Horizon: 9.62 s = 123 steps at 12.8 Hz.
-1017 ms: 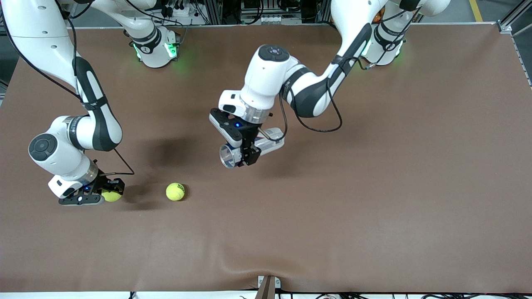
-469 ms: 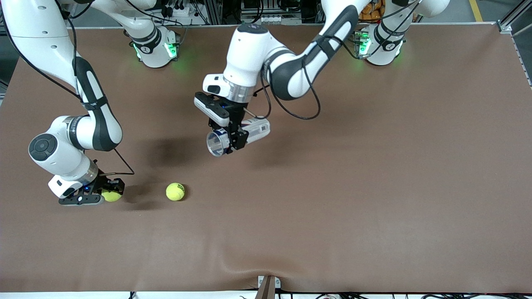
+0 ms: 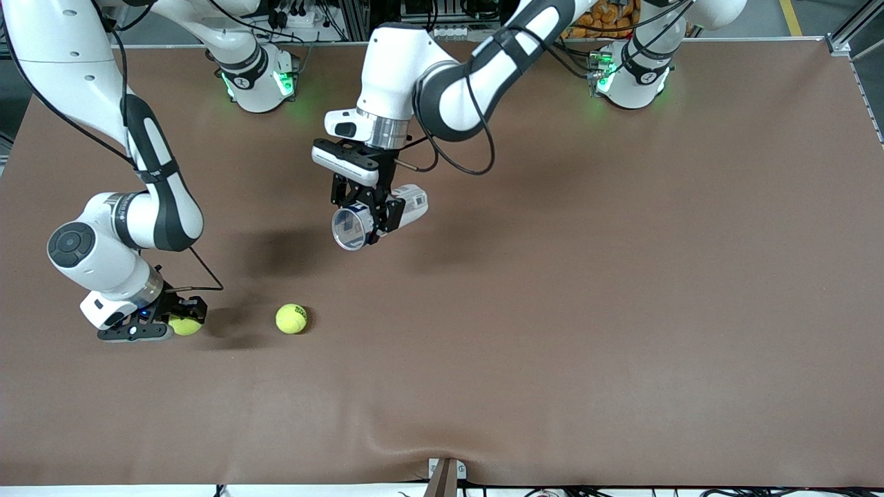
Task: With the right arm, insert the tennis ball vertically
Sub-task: 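Raise the upright can with the left gripper and hold it steady, then carry the held tennis ball with the right gripper over the can opening, then lower the ball into the can and open the right gripper, then move the right gripper down to the second tennis ball, then grasp the second tennis ball with the right gripper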
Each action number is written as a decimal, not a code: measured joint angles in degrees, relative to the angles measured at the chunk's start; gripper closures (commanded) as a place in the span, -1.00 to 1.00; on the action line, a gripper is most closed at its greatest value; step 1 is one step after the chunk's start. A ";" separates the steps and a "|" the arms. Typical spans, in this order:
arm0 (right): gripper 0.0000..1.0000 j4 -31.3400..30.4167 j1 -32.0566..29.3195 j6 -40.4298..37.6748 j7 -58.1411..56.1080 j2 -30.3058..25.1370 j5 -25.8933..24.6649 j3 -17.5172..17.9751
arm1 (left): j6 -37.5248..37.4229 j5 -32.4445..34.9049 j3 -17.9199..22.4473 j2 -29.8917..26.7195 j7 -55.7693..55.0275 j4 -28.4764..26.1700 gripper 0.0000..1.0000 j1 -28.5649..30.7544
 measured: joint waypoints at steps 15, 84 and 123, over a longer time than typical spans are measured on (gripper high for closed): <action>0.90 -0.01 0.00 0.03 0.02 0.00 0.00 0.00 | -9.93 23.96 0.06 0.72 -37.59 -1.52 -0.28 -5.83; -1.00 9.28 36.22 -30.58 50.30 -9.31 6.19 0.79 | -40.26 64.51 0.26 19.46 -81.01 -2.30 -0.61 -12.71; -1.00 8.77 17.96 -3.30 24.95 7.53 2.86 -0.61 | -41.30 64.52 0.44 19.48 -81.91 -2.13 -0.61 -12.61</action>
